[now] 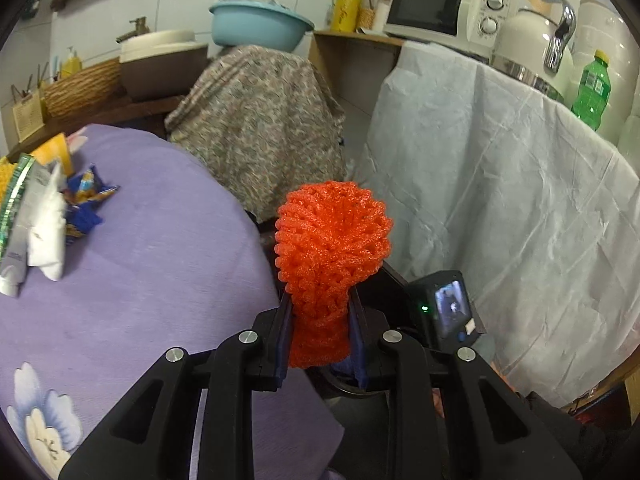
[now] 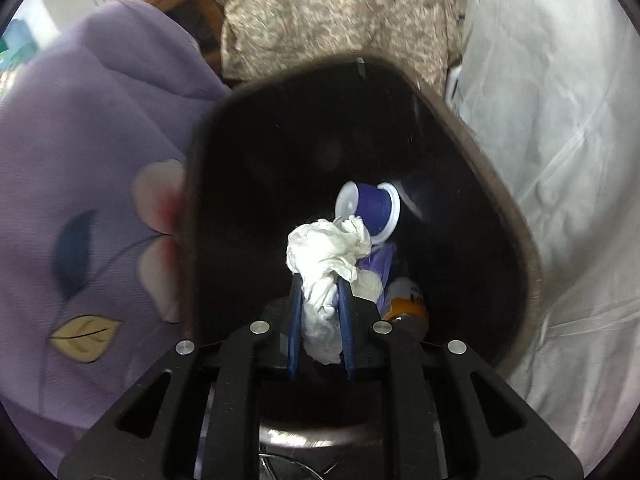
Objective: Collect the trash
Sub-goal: 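Carry the net and tissue over the brown bin and open both tools, then move both open tools back from the bin toward the table items, then grasp the white paper tissue on the table with the right tool, then grasp the green juice carton with the left tool while the right tool holds the tissue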
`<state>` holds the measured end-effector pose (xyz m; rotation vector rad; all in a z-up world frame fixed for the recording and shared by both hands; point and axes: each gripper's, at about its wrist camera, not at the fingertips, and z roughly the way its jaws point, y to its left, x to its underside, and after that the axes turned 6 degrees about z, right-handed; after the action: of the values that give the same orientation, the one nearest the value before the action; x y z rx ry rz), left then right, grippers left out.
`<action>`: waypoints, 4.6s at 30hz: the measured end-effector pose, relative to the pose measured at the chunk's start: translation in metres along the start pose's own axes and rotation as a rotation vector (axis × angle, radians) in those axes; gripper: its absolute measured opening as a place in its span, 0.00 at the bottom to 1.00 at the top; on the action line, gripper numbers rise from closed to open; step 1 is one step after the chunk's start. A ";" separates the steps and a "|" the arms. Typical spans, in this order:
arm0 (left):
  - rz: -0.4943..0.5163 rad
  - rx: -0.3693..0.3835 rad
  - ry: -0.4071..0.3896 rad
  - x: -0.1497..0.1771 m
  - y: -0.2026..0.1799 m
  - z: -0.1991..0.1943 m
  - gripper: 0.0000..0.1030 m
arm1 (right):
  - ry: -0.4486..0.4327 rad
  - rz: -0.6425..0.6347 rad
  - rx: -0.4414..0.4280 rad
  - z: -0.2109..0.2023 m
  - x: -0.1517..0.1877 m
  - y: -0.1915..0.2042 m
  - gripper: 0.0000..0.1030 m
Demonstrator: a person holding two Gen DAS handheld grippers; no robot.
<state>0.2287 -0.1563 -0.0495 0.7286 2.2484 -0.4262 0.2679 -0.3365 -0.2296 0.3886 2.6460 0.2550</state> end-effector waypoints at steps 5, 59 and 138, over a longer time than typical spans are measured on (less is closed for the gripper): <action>0.008 0.015 0.058 -0.001 -0.011 0.023 0.24 | -0.004 0.015 0.007 0.007 0.002 -0.007 0.40; 0.056 -0.006 0.032 -0.036 -0.032 0.031 0.85 | -0.288 -0.011 -0.044 -0.132 0.053 0.010 0.71; -0.004 -0.445 0.025 -0.025 0.228 -0.053 0.88 | -0.223 -0.425 -0.418 -0.158 -0.018 0.267 0.09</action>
<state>0.3546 0.0394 -0.0141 0.4958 2.2547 0.0860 0.2721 -0.1083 -0.0180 -0.2636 2.3042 0.5714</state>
